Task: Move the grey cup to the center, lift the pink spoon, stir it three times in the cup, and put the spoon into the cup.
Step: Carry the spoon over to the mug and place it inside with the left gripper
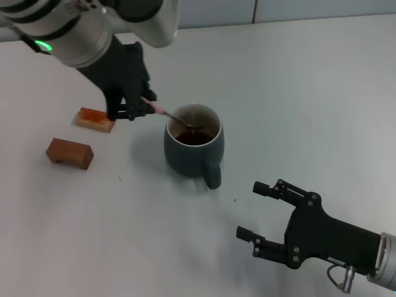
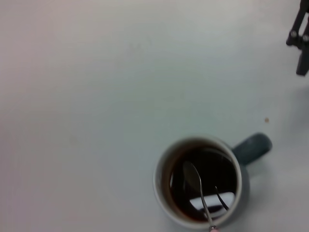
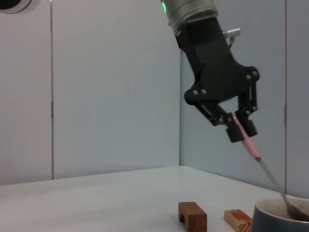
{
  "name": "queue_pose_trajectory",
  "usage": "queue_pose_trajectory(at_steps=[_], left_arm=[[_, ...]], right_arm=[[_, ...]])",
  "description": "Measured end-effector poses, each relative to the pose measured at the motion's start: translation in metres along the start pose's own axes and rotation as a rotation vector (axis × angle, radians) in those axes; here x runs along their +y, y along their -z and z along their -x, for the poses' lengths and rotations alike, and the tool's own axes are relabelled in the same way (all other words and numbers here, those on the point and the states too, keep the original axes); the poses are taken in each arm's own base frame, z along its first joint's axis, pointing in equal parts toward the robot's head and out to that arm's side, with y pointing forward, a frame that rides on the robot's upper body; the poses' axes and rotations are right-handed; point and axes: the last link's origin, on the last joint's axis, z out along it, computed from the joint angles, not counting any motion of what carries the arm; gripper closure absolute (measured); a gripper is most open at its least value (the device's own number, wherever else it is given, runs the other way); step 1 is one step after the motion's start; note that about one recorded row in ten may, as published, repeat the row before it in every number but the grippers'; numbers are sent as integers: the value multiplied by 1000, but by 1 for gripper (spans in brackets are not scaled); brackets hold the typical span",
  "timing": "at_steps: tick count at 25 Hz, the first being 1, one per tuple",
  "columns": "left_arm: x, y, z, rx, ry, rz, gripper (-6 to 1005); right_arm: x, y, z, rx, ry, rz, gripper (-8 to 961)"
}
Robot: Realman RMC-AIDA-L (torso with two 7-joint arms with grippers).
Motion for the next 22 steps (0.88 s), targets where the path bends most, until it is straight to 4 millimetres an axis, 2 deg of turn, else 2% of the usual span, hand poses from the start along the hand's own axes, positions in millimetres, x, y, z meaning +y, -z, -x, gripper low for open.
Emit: queue_pose_trajectory(at_steps=[7, 15, 22], left_arm=[[4, -4, -14, 20, -40, 19, 860], [9, -5, 0, -30, 0, 41, 860], [1, -5, -5, -24, -6, -1, 859]], right_arm=[[1, 1, -1, 2, -1, 1, 167], [1, 0, -1, 3, -1, 3, 167], [1, 0, 0, 3, -1, 3, 167]])
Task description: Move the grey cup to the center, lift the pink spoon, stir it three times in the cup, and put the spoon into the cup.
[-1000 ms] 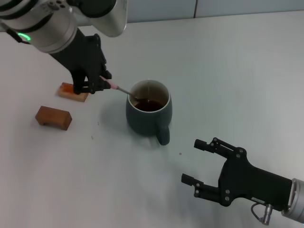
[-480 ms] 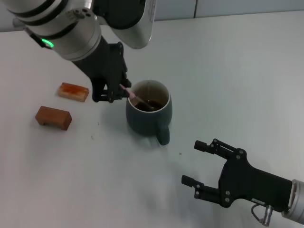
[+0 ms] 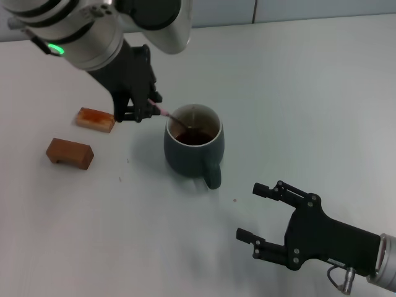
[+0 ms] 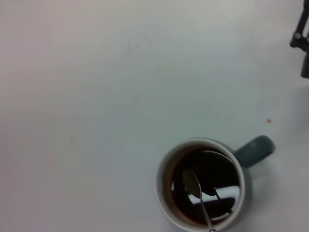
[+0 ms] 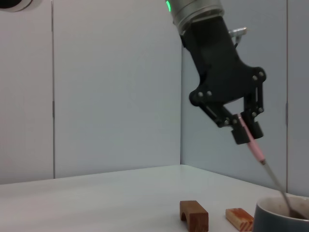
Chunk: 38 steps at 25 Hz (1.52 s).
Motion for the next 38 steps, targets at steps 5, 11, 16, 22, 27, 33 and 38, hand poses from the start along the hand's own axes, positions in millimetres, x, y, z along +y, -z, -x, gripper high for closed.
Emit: queue_pose_trajectory(at_steps=[5, 11, 16, 22, 27, 33, 38], left_arm=[[-3, 0, -11, 27, -24, -9, 859], [5, -3, -11, 34, -27, 34, 858], [5, -4, 2, 0, 14, 26, 858], [-3, -3, 4, 12, 45, 5, 858], [-4, -5, -3, 67, 53, -8, 857], [-11, 3, 4, 257, 136, -24, 655], [-17, 13, 24, 473, 224, -136, 503]], right_arm=[[1, 1, -1, 1, -4, -2, 167], [2, 2, -1, 2, -6, -4, 166], [2, 2, -1, 1, -6, -4, 166], [1, 1, 0, 0, -3, -1, 166], [2, 2, -1, 1, -6, -4, 166], [2, 3, -1, 3, -9, -6, 166], [1, 3, -1, 1, -8, -11, 166]])
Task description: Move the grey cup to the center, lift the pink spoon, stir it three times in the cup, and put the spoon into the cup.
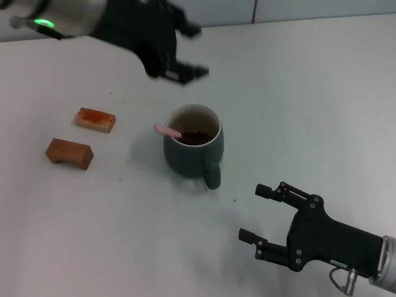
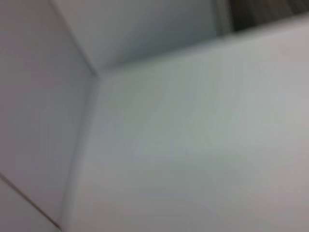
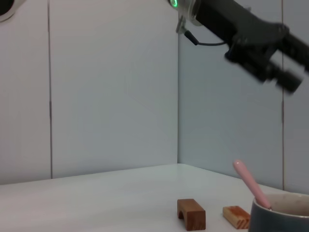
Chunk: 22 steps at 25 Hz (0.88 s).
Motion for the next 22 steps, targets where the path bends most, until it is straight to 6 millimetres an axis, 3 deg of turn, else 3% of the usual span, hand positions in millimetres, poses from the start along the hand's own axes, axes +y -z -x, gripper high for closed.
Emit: queue_pose_trajectory(at_steps=[2, 5, 10, 15, 16, 18, 20, 22], left_arm=[[-3, 5, 4, 69, 17, -47, 398], [-15, 35, 43, 292, 129, -258, 241], [-9, 64, 106, 482, 282, -410, 202], [32, 70, 157, 545, 260, -393, 164], [32, 70, 157, 545, 260, -393, 156], [62, 67, 180, 527, 288, -320, 148], [71, 67, 185, 527, 298, -299, 149], [97, 62, 199, 539, 309, -242, 150]], right_arm=[[0, 0, 0, -2, 1, -1, 166], [-2, 1, 1, -6, 3, -8, 166], [-3, 1, 2, -10, 4, -15, 166], [-7, -1, 4, -21, 8, -27, 166], [-7, -1, 5, -27, 9, -30, 166], [-8, -1, 7, -43, 11, -39, 166], [-9, 0, 9, -57, 12, -47, 166], [-9, 1, 10, -63, 13, -50, 166]])
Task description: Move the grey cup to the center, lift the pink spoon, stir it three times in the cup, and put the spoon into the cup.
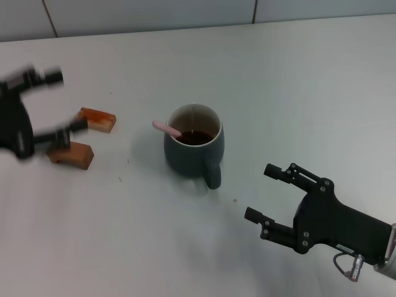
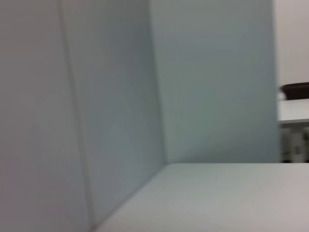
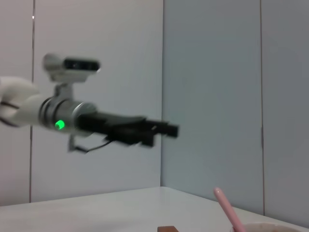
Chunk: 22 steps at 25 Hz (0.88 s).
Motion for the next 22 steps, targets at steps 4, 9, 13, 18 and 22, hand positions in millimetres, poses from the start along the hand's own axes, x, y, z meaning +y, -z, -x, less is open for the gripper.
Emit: queue_pose_trajectory(at_steps=[4, 9, 13, 18, 22], left_arm=[[20, 6, 17, 4, 22, 40, 152], [58, 12, 46, 8, 138, 88, 151], [84, 10, 59, 25, 133, 77, 150], [96, 5, 66, 17, 147, 69, 149], [101, 4, 72, 6, 134, 59, 149]], right_arm=[[1, -1, 0, -1, 1, 8, 167], [7, -3, 0, -8, 3, 29, 167], [12, -7, -1, -13, 5, 49, 167], [14, -9, -4, 13, -7, 65, 167], [14, -11, -6, 23, -7, 64, 167]])
